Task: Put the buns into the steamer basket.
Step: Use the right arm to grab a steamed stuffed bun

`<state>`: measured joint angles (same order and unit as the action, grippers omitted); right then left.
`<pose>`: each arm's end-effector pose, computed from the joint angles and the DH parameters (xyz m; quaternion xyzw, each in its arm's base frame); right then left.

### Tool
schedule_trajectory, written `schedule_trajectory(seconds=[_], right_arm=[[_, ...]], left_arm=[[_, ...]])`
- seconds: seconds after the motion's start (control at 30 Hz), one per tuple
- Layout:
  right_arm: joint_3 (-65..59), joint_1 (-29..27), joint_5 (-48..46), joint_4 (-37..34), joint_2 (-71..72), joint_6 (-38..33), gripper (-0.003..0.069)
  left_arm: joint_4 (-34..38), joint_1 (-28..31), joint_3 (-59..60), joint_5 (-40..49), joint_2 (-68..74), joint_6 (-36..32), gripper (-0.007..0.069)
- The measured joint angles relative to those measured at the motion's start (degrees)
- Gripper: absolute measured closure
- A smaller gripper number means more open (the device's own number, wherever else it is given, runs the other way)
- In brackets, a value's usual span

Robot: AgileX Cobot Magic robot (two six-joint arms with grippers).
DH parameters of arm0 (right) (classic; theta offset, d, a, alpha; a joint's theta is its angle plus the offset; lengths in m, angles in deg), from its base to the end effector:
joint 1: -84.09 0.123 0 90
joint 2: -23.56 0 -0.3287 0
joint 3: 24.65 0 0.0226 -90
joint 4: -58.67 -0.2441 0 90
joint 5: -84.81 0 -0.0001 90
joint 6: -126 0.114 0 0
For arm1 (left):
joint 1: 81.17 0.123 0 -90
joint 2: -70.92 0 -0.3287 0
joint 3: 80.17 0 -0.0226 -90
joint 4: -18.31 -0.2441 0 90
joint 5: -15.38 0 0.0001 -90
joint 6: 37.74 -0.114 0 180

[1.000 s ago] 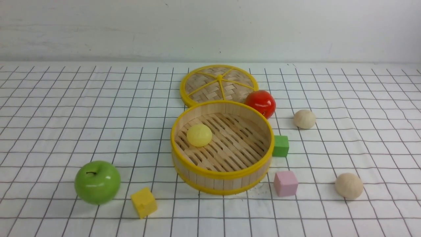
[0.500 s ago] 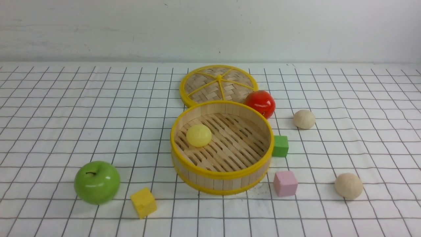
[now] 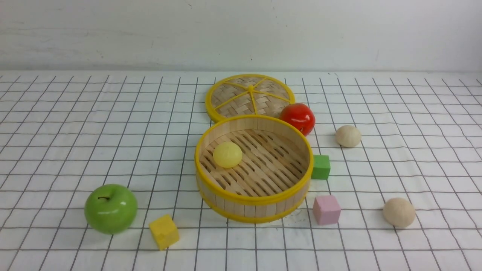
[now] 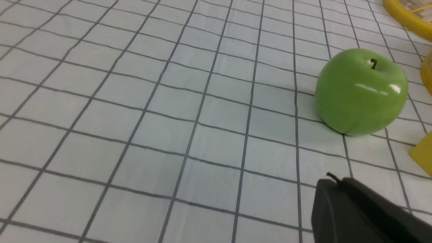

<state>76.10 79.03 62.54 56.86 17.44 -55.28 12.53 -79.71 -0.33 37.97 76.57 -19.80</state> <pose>0.0233 -0.0007 0.1657 0.0349 0.8064 -0.0192 0.5901 0.0227 0.0050 0.1618 -0.1103 0.8013 -0.0415 0.5866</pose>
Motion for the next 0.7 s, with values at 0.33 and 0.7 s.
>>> schedule_trajectory(seconds=[0.33,0.7], right_arm=[[0.00,0.00,0.00,0.00,0.00,0.00,0.0420],[-0.61,0.00,9.40,-4.15,0.00,0.00,0.0420]], left_arm=[[-0.14,-4.31,0.00,-1.05,0.00,0.00,0.0627],[-0.14,-7.24,0.00,-1.33,0.00,0.00,0.0618]])
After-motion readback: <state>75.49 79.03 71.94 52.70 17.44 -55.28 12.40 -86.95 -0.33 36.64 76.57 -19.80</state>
